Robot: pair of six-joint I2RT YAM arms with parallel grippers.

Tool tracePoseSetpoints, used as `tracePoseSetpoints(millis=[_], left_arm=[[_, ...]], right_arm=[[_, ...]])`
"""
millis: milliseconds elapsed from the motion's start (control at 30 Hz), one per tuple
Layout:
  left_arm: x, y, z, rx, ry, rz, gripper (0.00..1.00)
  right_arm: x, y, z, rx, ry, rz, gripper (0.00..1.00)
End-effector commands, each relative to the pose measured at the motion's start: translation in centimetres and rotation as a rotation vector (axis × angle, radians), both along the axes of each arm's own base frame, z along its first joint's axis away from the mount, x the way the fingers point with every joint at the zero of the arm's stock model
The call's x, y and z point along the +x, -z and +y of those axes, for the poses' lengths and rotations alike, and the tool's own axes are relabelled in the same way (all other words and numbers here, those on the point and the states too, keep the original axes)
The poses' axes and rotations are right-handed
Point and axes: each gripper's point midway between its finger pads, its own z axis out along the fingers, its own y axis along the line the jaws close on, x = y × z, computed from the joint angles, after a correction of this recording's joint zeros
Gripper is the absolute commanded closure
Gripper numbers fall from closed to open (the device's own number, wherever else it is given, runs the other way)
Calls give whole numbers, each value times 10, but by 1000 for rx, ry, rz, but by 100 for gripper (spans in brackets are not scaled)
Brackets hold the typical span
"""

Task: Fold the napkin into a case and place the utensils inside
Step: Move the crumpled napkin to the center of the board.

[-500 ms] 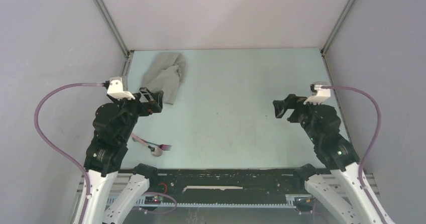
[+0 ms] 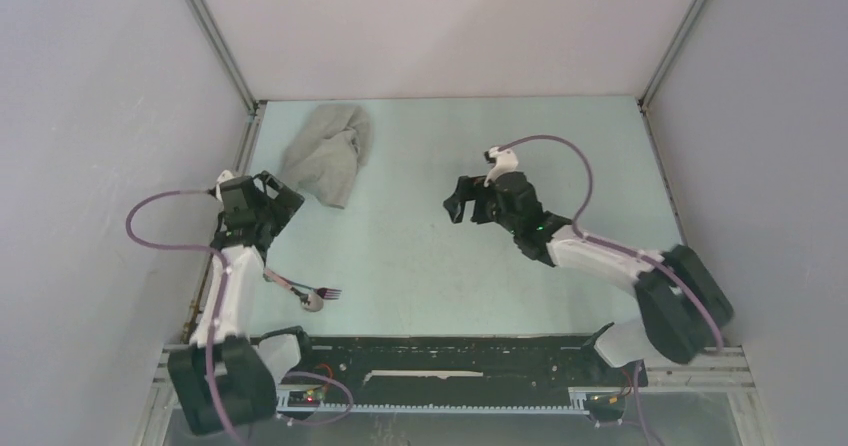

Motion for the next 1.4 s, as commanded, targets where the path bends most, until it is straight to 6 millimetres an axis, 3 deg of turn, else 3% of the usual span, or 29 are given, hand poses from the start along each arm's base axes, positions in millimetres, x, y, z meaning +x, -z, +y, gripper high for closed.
tracePoseSetpoints(millis=[0, 67, 200, 267, 433, 500, 600, 667, 733, 800, 900, 1033, 1200, 1267, 1367], left_arm=[[54, 21, 35, -152, -164, -67, 0], [75, 40, 51, -149, -188, -31, 0], [111, 62, 83, -186, -247, -67, 0], [132, 63, 86, -213, -205, -97, 0], [159, 59, 94, -210, -174, -114, 0], [173, 60, 88, -238, -125, -113, 0], [188, 67, 67, -317, -30, -99, 11], [187, 67, 50, -329, -4, -101, 21], [184, 65, 33, -336, 11, -97, 34], [181, 58, 13, -347, 43, -107, 49], [173, 34, -26, -281, 141, -108, 69], [142, 2, -104, -233, 305, -126, 97], [74, -12, -221, -339, 526, -96, 100], [46, -16, -256, -407, 566, -76, 100], [3, -23, -313, -465, 683, -60, 100]], right_arm=[[16, -2, 51, 187, -80, -78, 0], [16, 7, 59, 223, -100, -43, 0], [15, 15, 56, 253, -93, -3, 0], [20, 20, 50, 284, -66, 39, 0], [32, 30, 38, 376, -54, 135, 0], [36, 33, 32, 387, -36, 154, 0], [40, 38, 30, 364, -11, 168, 0], [48, 47, 29, 316, 49, 214, 0], [58, 69, 22, 224, 159, 295, 0], [66, 80, 20, 133, 237, 346, 0], [73, 77, 23, 55, 280, 333, 0], [61, 63, 35, 22, 151, 259, 0], [26, 39, 34, 191, -72, 259, 5], [8, 34, 19, 175, -44, 347, 8], [-35, 19, 0, 176, -58, 402, 7]])
